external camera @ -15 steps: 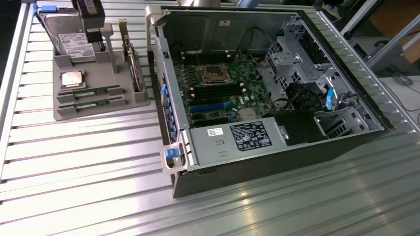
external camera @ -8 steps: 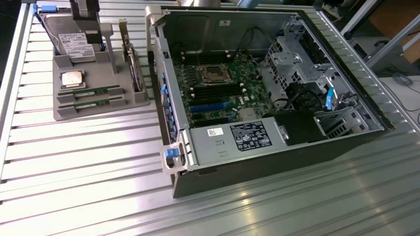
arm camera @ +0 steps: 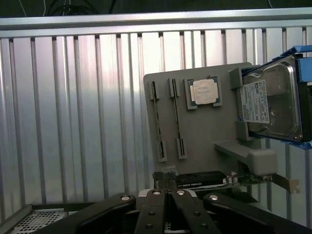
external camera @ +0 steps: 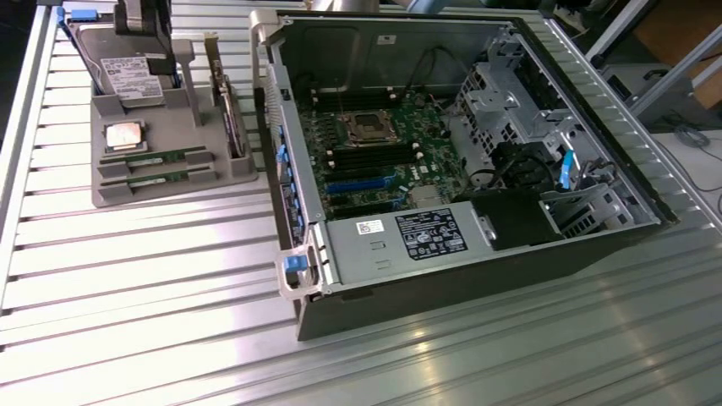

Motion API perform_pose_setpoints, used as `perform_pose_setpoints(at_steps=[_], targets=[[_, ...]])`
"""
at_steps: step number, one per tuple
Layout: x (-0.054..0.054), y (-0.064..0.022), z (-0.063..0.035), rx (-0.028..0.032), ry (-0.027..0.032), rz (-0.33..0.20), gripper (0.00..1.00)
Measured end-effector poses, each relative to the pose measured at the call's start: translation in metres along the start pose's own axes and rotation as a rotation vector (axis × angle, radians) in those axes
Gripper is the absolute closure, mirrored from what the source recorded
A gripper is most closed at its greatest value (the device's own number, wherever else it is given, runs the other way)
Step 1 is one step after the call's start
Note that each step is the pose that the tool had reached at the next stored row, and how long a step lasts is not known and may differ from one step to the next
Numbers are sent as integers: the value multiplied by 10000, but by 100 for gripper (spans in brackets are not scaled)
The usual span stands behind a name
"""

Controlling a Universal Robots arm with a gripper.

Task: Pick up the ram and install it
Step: 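Pick up the ram and move it above insertion slot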

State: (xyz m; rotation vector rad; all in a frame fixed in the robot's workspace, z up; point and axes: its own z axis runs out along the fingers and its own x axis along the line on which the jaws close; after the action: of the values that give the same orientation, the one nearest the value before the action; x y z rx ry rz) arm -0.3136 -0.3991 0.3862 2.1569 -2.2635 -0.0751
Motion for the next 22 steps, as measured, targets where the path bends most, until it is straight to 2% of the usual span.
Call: perform_pose_setpoints(at_steps=[2, 5, 11, 13, 22], targets=[[0, 0, 0, 0, 0, 0, 89], [0, 0, 0, 0, 0, 0, 70], [1, 4, 44, 1, 0, -2, 70], [3, 12, 101, 0, 1, -2, 70], [6, 18, 201, 0, 1, -1, 70]])
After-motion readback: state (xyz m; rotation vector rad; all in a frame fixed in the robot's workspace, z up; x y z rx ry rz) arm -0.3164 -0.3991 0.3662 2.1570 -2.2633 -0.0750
